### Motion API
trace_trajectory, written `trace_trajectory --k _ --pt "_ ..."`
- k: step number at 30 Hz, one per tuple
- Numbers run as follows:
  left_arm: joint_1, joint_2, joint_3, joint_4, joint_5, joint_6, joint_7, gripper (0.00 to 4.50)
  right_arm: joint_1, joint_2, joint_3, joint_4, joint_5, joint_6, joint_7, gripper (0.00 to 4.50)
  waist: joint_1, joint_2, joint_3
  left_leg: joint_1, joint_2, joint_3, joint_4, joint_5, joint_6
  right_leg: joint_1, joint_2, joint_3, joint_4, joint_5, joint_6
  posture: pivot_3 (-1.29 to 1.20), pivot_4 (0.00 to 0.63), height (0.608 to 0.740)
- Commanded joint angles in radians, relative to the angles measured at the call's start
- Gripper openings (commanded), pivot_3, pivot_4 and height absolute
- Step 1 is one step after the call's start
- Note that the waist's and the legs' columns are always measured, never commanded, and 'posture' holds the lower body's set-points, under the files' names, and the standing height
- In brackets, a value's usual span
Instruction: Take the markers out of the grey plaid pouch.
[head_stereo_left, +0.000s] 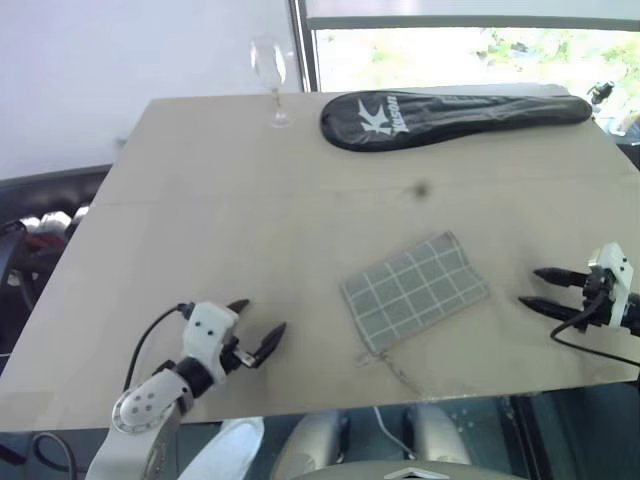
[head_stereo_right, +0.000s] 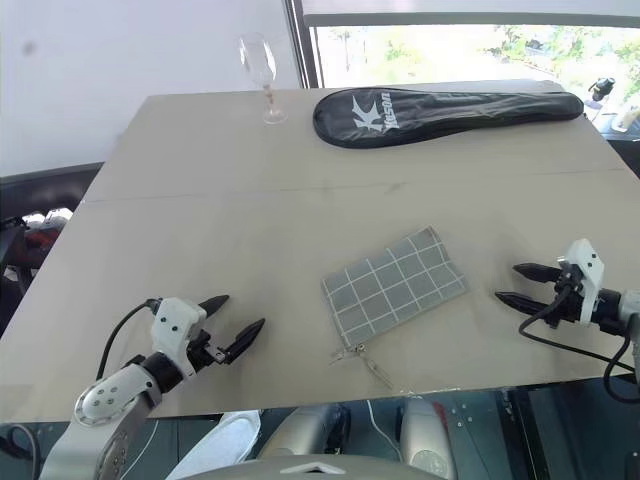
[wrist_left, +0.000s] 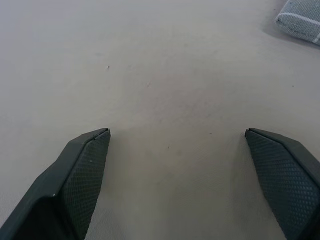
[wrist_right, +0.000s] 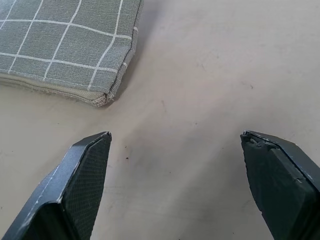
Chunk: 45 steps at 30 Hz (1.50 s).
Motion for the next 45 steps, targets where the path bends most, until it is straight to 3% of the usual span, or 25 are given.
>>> trace_trajectory --k 1,20,24,28,33,38,45 --pt "0.007 0.003 0.010 0.005 0.004 -0.022 0.000 4.47 -0.020 -0.025 -0.029 0.010 0.003 -0.018 0.006 4.20 0.000 0.000 0.000 0.000 0.000 0.000 0.000 0.000 0.000 0.000 0.000 0.000 0.000 0.000 0.000 0.00 0.150 0.740" --pt "-0.014 -0.003 0.004 0.021 0.008 -0.068 0.006 4.47 -0.022 -0.037 -0.041 0.015 0.006 -0.022 0.012 4.20 0.000 0.000 0.000 0.000 0.000 0.000 0.000 0.000 0.000 0.000 0.000 0.000 0.000 0.000 0.000 0.00 0.150 0.740" --pt "-0.005 0.032 -0.037 0.004 0.076 -0.120 -0.016 4.47 -0.019 -0.039 -0.044 0.000 0.014 -0.010 0.014 4.20 0.000 0.000 0.000 0.000 0.000 0.000 0.000 0.000 -0.001 0.000 0.000 0.000 0.000 0.000 0.000 0.00 0.150 0.740" --pt "0.003 0.108 -0.101 -0.002 0.218 -0.240 -0.040 4.47 -0.001 -0.040 -0.051 -0.035 0.031 0.017 0.022 4.20 0.001 0.000 0.000 0.000 0.000 0.000 0.000 0.000 -0.001 0.000 0.000 0.000 0.000 0.000 0.000 0.00 0.150 0.740" --pt "-0.078 0.231 -0.188 0.170 0.547 -0.570 0.070 4.47 0.048 -0.041 -0.072 -0.170 0.111 0.130 0.045 4.20 0.004 0.004 -0.002 0.000 0.000 0.000 -0.002 -0.002 -0.004 0.000 -0.001 0.000 -0.002 0.000 0.000 0.00 0.150 0.740" --pt "-0.216 0.222 -0.280 0.272 0.634 -0.761 0.123 4.47 0.113 -0.042 -0.110 -0.307 0.169 0.193 0.026 4.20 0.013 0.009 -0.005 0.000 0.000 0.000 -0.002 -0.003 -0.003 0.000 -0.001 -0.001 -0.001 0.000 0.000 0.00 0.150 0.740" --pt "-0.363 0.174 -0.429 0.383 0.644 -0.909 0.091 4.47 0.165 -0.051 -0.150 -0.360 0.172 0.203 0.000 4.20 0.027 0.008 -0.005 0.000 -0.001 0.000 -0.002 0.001 -0.002 0.000 -0.002 -0.001 -0.002 0.000 0.000 0.00 0.150 0.740"
